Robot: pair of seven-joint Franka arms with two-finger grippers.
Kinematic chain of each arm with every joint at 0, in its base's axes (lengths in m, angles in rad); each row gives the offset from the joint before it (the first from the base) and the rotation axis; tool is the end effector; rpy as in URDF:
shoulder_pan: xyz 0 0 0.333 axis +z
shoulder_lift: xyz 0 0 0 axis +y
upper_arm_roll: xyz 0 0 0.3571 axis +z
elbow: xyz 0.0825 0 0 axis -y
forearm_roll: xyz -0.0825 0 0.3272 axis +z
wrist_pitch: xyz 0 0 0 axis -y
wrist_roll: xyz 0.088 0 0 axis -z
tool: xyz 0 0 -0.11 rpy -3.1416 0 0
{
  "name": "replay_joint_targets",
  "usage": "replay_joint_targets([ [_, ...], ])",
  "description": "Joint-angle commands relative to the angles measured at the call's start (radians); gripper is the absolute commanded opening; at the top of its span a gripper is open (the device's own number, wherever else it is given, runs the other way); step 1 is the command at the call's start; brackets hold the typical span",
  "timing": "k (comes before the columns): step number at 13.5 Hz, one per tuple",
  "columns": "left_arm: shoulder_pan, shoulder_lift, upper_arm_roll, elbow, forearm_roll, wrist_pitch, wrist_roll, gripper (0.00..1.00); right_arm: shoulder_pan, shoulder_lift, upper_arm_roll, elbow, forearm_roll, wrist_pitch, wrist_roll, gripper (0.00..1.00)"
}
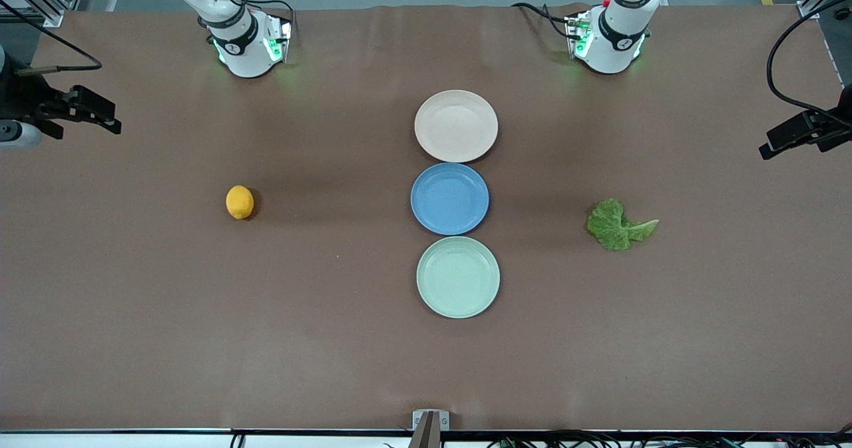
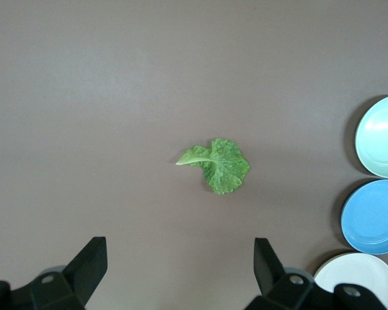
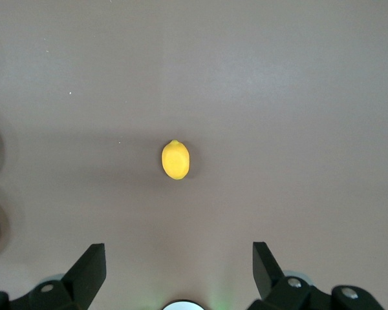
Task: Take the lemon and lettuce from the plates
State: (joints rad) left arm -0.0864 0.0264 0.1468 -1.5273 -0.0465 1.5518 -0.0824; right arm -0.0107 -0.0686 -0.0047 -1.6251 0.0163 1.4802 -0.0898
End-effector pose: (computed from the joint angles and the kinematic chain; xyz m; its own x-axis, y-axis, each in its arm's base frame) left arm 0.5048 0.0240 0.6660 0.9900 0.1413 -0.0051 0.1414 -0.9890 0.0424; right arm 0.4631 -0.0053 0.6657 0.9943 0.0759 -0.0744 0.0743 -0.9970 -0.0234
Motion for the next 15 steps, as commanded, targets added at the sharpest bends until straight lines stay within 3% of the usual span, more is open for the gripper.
replay_joint_targets([
  [1, 0.008, 0.003, -0.004, 0.013, -0.007, -0.013, 0.018, 1.00, -0.006, -0.065, 0.006, -0.048, 0.005, 0.015, 0.008, 1.00],
  [15, 0.005, -0.005, -0.070, 0.013, 0.000, -0.056, -0.022, 1.00, -0.003, -0.066, 0.011, -0.007, 0.019, 0.002, 0.008, 1.00],
])
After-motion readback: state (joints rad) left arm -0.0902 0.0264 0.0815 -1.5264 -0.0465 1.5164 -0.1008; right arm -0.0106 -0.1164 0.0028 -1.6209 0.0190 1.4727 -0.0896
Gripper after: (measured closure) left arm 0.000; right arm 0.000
